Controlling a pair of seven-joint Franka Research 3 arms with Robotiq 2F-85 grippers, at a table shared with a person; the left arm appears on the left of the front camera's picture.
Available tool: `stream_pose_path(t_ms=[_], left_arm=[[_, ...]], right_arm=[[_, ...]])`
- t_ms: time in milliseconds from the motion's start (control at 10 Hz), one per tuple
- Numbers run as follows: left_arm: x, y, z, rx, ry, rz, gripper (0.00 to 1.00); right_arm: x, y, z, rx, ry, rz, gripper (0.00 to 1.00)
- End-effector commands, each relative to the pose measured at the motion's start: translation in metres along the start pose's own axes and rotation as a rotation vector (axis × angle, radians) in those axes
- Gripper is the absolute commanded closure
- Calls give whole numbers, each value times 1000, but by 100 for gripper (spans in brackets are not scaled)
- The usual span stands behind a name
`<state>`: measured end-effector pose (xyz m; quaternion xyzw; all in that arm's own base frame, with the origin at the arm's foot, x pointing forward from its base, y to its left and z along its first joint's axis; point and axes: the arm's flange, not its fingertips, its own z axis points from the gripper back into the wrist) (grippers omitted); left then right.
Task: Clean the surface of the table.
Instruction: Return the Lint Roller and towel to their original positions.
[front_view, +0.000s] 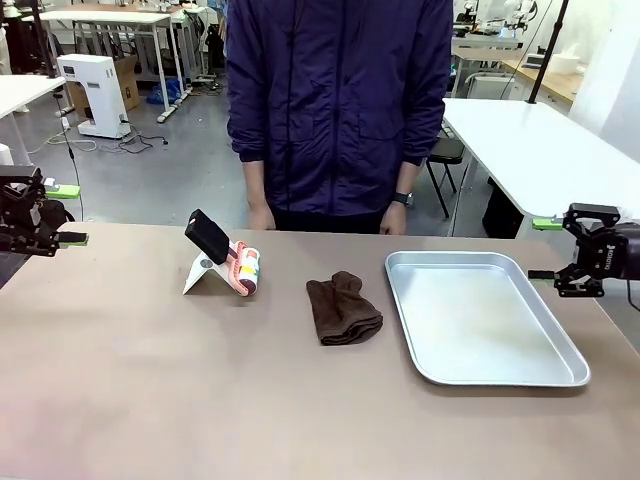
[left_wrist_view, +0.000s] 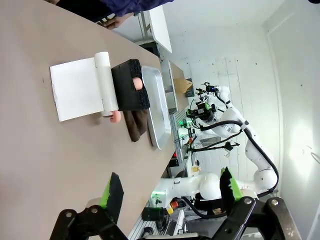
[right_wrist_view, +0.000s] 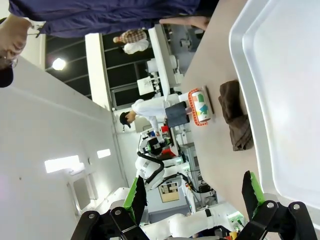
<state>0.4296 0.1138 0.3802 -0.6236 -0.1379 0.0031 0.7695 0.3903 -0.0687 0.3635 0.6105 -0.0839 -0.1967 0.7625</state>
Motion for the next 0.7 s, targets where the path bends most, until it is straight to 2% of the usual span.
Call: stream_pose_path(t_ms=[0, 600], left_arm=[[-4, -4, -1, -13, -11, -4, 0], [-4, -4, -1, -13, -11, -4, 0]], right_arm=[[0, 3, 4, -4, 14, 3, 0], [0, 3, 4, -4, 14, 3, 0]])
